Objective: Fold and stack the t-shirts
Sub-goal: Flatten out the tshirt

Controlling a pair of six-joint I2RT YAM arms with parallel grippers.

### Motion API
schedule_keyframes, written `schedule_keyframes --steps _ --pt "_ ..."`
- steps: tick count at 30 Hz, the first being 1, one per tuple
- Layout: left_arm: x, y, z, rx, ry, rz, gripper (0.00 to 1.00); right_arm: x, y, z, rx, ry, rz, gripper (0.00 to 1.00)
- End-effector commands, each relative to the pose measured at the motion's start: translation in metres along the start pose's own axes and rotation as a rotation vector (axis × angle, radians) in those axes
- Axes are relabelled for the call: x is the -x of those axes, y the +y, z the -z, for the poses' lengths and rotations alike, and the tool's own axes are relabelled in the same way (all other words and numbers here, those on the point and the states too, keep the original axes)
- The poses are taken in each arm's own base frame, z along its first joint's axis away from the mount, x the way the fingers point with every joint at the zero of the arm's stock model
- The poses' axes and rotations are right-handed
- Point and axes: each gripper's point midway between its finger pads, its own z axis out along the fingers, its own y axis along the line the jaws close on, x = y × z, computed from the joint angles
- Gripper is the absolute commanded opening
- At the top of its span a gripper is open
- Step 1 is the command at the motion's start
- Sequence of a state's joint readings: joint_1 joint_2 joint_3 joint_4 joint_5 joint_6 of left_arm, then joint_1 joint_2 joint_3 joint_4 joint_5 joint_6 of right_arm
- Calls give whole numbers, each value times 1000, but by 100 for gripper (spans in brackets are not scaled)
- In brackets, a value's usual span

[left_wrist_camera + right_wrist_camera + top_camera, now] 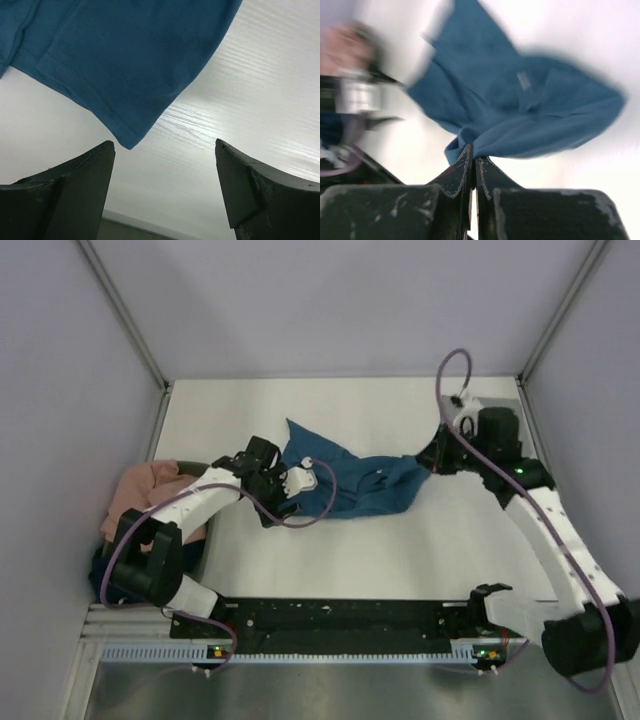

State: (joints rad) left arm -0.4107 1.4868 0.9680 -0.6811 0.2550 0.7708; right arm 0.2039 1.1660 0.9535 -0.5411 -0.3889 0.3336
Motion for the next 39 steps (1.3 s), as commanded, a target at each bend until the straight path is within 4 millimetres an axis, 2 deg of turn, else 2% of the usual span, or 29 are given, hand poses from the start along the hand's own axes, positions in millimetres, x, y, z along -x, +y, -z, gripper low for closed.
schedule_keyframes --steps 1,3,5,6,9,15,17,18,19,21,25,30,37,39 --pt "34 31 26 80 -141 -13 86 93 129 152 313 -461 290 0" --pt "45 43 35 77 -183 18 84 95 140 177 327 -503 322 0" --pt "52 51 36 77 -186 32 78 86 146 179 370 -477 329 0" --pt "56 52 33 64 -189 34 76 79 146 174 387 -447 319 0" --pt "64 51 19 16 -183 28 72 67 122 148 312 -384 260 0" --pt "77 19 -19 -77 -163 -100 73 48 69 106 131 -287 179 0" --pt "84 34 -27 2 -168 -103 53 44 53 99 77 -261 145 0" --pt "93 45 -29 49 -189 -99 50 43 47 96 65 -250 137 0" --pt "98 52 -30 65 -191 -102 51 41 44 94 60 -242 134 0" --pt "102 52 -35 17 -180 -126 54 39 38 90 46 -229 125 0" --pt "96 47 -51 -100 -88 -159 63 37 29 87 14 -227 117 0" --pt "79 23 -61 -262 -40 -259 69 40 28 89 13 -236 124 0" --pt "71 23 -70 -323 16 -301 65 38 31 89 33 -229 126 0" --pt "67 23 -72 -325 29 -312 53 38 31 91 32 -235 129 0"
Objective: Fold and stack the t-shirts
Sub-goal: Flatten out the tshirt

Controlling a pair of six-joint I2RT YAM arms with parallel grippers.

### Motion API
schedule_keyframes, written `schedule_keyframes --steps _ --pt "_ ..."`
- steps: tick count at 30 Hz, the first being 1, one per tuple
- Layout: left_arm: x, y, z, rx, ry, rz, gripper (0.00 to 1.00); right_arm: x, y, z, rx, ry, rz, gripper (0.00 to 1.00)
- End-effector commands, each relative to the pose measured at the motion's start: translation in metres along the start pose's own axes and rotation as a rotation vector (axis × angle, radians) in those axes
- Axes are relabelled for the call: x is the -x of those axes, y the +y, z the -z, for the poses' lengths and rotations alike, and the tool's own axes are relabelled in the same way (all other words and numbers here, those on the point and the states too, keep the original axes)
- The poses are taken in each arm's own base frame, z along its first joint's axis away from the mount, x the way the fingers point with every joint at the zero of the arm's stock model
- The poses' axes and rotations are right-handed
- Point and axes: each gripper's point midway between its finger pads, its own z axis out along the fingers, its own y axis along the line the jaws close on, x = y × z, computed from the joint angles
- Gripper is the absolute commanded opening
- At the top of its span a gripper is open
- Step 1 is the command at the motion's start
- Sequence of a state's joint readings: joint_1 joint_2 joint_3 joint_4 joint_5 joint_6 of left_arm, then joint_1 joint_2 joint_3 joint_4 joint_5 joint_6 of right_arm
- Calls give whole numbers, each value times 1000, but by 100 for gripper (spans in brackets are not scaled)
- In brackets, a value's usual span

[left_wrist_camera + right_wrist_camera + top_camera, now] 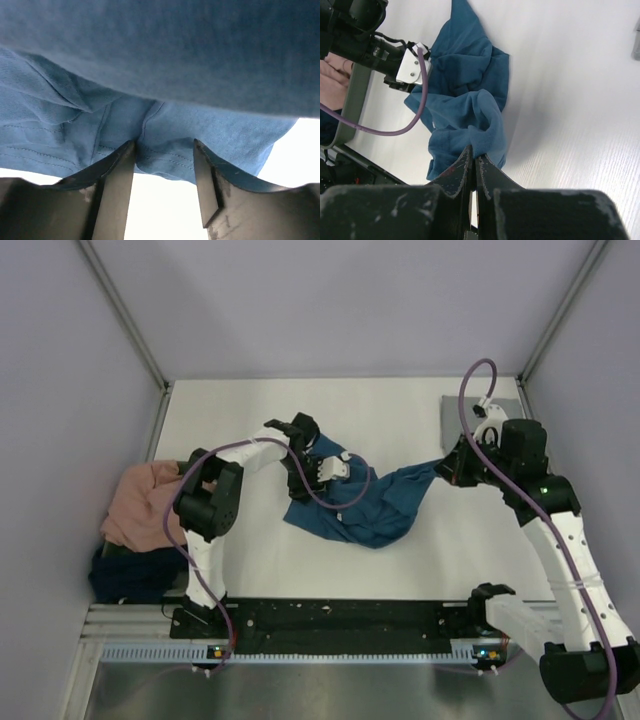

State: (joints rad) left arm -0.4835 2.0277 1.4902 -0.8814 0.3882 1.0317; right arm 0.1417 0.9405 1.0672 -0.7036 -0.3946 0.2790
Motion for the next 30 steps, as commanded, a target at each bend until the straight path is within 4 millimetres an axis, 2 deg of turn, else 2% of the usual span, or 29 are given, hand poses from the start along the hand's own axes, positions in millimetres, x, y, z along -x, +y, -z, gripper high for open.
schedule_keyframes --steps 1,2,3,4,7,12,15,16,18,20,22,24,27,30 --pt "-2 -8 1 -59 8 -56 44 11 6 11 20 -61 43 0" --pt "-2 -10 3 -60 7 -56 32 10 6 11 18 -60 43 0" --pt "-1 -11 5 -59 3 -57 11 10 6 12 18 -64 45 0" --pt "0 -10 9 -47 -3 -52 0 11 5 14 12 -71 47 0" --pt "5 -6 26 -6 -48 -22 0 16 5 16 4 -85 45 0" --pt "11 5 82 129 -159 66 0 31 9 25 1 -125 54 0" --pt "13 6 133 280 -198 117 0 45 14 35 0 -160 64 0" --pt "14 6 158 349 -216 145 0 53 17 40 0 -175 67 0" --pt "15 10 217 526 -258 203 0 79 28 57 2 -237 81 0" --pt "9 12 291 748 -328 279 0 107 39 80 -7 -316 96 0" --pt "1 -5 358 931 -390 301 0 127 42 98 -41 -377 102 0" --pt "-12 -36 413 1123 -388 296 0 134 41 113 -85 -412 114 0" --pt "-24 -83 451 1242 -353 336 0 125 37 119 -114 -396 103 0" --pt "-27 -113 466 1260 -338 377 0 112 42 125 -96 -370 88 0"
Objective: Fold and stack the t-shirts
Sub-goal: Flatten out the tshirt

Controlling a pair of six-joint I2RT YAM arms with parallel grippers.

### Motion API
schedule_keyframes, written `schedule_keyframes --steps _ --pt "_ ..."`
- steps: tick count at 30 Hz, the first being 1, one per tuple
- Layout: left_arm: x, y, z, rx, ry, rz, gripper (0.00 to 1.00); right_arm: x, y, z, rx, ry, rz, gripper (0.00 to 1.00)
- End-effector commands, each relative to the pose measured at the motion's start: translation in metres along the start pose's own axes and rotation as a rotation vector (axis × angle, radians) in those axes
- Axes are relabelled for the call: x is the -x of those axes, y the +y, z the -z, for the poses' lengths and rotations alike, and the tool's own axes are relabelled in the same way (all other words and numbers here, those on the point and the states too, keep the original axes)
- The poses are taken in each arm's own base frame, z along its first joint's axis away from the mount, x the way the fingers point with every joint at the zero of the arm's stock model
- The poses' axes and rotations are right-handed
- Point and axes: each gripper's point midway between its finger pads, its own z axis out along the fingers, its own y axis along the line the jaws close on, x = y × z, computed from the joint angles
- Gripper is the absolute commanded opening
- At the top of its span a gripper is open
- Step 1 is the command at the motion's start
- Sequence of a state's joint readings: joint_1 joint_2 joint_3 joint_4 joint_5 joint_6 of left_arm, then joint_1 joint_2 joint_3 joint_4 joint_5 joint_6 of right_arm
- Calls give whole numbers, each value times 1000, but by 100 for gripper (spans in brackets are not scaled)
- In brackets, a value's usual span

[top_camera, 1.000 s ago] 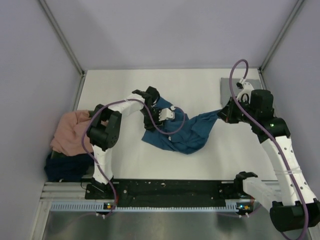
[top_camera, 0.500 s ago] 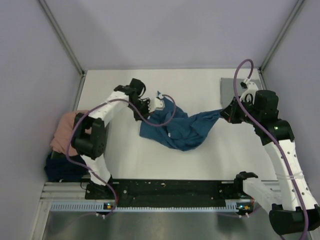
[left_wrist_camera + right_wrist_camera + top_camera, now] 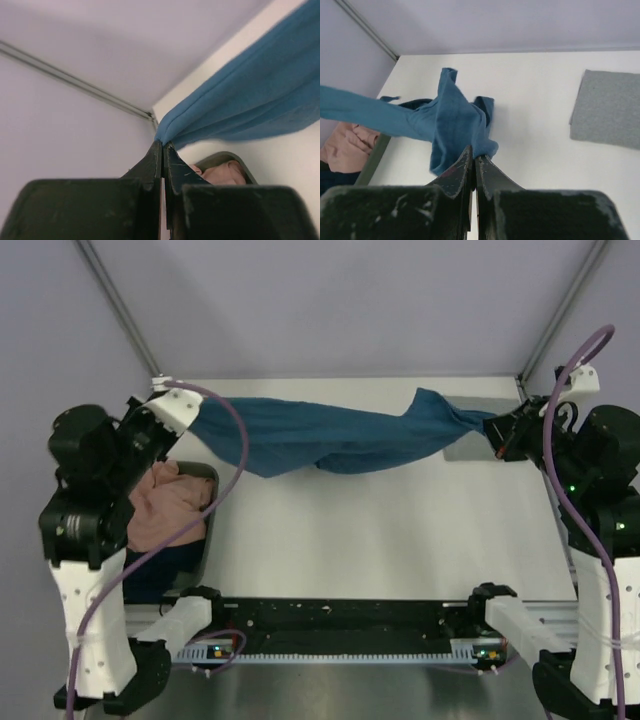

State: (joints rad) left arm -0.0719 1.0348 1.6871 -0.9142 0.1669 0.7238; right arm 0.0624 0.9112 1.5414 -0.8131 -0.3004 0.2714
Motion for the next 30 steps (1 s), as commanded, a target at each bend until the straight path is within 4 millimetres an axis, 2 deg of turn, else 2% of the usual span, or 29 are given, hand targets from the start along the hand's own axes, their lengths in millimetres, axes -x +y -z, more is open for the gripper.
schedule_keyframes --steps 1,4,6,8,10,14,17,20,22,23,24,25,28,30 --pt "-8 8 45 60 109 53 0 -13 -3 18 -38 48 -14 0" --pt "-2 28 54 128 140 50 0 -3 3 27 -27 22 0 0" --pt "0 39 43 150 155 53 0 6 11 22 14 23 3 0" --pt "3 50 21 163 160 48 0 16 16 8 50 28 9 0" --pt "4 65 -12 188 168 41 0 30 15 -16 72 17 18 0" --pt "25 110 -71 325 104 56 0 60 5 -96 127 15 32 0" --pt "54 144 -103 422 -7 88 0 110 7 -144 176 -69 76 0" --pt "80 176 -124 528 -115 86 0 175 6 -175 177 -244 130 0" --pt "96 196 -130 614 -182 67 0 216 6 -181 193 -391 141 0" --pt "102 204 -131 647 -207 64 0 231 2 -180 197 -450 120 0" --pt "108 210 -129 674 -232 56 0 250 7 -173 228 -533 112 0" --pt "112 213 -128 682 -249 49 0 263 -8 -165 201 -582 65 0" --pt "120 209 -120 652 -267 15 0 276 -20 -131 156 -630 39 0" --pt "113 197 -122 599 -241 -5 0 268 -15 -111 142 -603 76 0"
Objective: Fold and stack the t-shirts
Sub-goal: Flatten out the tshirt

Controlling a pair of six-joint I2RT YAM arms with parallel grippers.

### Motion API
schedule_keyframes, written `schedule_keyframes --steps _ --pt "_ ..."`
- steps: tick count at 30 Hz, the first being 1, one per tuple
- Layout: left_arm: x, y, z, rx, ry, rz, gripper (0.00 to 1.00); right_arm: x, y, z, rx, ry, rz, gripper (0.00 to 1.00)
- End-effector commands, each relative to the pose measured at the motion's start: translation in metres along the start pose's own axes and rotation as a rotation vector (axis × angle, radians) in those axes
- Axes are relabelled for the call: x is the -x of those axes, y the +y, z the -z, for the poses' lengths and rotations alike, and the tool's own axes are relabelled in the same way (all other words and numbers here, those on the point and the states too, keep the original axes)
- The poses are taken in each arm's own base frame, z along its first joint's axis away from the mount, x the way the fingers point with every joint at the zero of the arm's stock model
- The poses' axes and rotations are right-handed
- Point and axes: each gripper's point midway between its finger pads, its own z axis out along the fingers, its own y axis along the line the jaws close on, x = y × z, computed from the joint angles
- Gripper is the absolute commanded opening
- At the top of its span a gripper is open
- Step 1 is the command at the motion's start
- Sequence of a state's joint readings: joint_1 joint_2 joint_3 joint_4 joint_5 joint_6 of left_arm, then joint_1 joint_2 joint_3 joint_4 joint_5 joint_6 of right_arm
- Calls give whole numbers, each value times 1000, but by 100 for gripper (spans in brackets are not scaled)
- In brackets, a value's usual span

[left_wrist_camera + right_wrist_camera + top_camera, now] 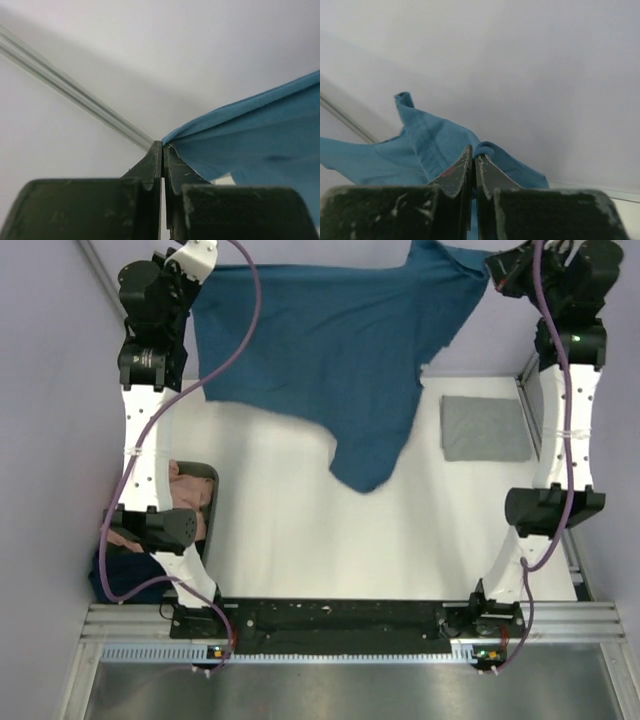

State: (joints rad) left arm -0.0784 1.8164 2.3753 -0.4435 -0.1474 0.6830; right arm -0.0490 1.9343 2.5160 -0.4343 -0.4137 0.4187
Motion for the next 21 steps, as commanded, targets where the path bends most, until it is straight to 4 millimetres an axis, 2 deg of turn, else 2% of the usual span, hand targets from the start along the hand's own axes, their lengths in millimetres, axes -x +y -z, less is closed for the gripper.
schedule_keyframes --steps 1,2,4,6,7,8,11,15,18,21 --pt "46 44 38 88 -139 -26 0 99 59 88 59 -257 120 0" --pt "37 31 40 37 -127 -49 0 89 63 96 70 -226 120 0" --pt "17 1 48 -70 -110 -94 0 48 61 106 92 -117 102 0" --pt "-10 -28 58 -167 -65 -122 0 -12 47 117 79 24 51 0" --pt "-27 -44 64 -221 -27 -117 0 -36 44 127 72 72 31 0" --pt "-40 -56 72 -270 1 -120 0 -69 36 137 52 139 -5 0" --pt "-99 -102 102 -406 122 -136 0 -147 37 180 16 292 -55 0" --pt "-179 -161 166 -627 338 -131 0 -246 34 247 -103 501 -128 0" --pt "-241 -204 225 -804 556 -95 0 -319 28 293 -186 692 -264 0" --pt "-288 -233 270 -898 708 -78 0 -374 30 326 -228 816 -406 0"
